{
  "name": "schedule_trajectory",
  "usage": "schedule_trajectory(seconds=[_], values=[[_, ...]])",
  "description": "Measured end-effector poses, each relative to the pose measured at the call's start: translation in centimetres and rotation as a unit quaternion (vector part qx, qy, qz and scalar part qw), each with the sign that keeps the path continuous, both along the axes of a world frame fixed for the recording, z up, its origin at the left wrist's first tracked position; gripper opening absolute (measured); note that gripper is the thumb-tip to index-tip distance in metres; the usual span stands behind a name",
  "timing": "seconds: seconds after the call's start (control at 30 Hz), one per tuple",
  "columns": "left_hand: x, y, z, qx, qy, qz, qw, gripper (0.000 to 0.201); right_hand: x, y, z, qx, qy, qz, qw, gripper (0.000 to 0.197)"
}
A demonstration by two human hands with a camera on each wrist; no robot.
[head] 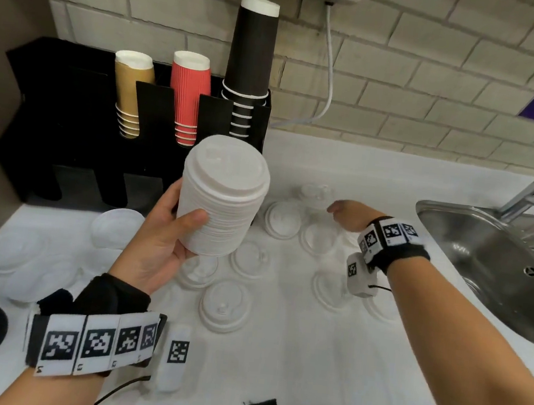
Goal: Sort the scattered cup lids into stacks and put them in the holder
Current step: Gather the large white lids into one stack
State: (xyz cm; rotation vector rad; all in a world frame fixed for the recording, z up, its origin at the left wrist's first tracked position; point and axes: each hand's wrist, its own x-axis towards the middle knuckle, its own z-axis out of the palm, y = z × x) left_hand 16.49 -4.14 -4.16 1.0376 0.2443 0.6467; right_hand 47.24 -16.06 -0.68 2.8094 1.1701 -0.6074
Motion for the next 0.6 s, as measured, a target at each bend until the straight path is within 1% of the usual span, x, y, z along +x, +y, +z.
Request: schedule_trajectory(seconds=[0.07, 0.13, 0.2, 0.27, 0.3, 0.37, 0.43, 0.47, 0.6], values=[[-0.2, 0.2, -0.1, 0.004, 0.000, 0.004, 1.000, 0.100, 0.1, 0.3, -0.9, -0.048, -0.011, 0.004, 0.999, 0.042], [-0.2, 0.3, -0.2, 0.003, 0.001, 0.009, 1.000, 0.098, 0.4, 0.7, -1.5, -0.069, -0.010, 0.008, 0.998, 0.038], [-0.3, 0.4, -0.2, 0.002, 0.001, 0.014, 1.000, 0.098, 0.9, 1.0, -1.8, -0.067, -0.024, 0.008, 0.997, 0.035], [-0.3, 0.3, -0.2, 0.004, 0.002, 0.017, 1.000, 0.100, 1.4, 1.1, -2.2, -0.046, -0.061, -0.001, 0.997, 0.037], [-0.3, 0.3, -0.1, 0.004, 0.003, 0.018, 1.000, 0.101, 1.6, 1.1, -2.5, -0.033, -0.071, -0.012, 0.997, 0.039], [-0.4, 0.3, -0.1, 0.005, 0.004, 0.018, 1.000, 0.102, 2.0, 1.0, -3.3, -0.027, -0.079, -0.023, 0.996, 0.054], [-0.5, 0.2, 0.0, 0.007, 0.009, 0.019, 1.000, 0.102, 2.1, 1.1, -4.3, -0.050, -0.083, -0.027, 0.995, 0.069], [-0.5, 0.2, 0.0, 0.009, 0.011, 0.020, 1.000, 0.103, 2.1, 1.2, -4.8, -0.060, -0.086, -0.028, 0.994, 0.073], [-0.4, 0.2, 0.1, 0.009, 0.015, 0.025, 1.000, 0.104, 2.6, 1.3, -5.7, -0.071, -0.087, -0.022, 0.993, 0.074]])
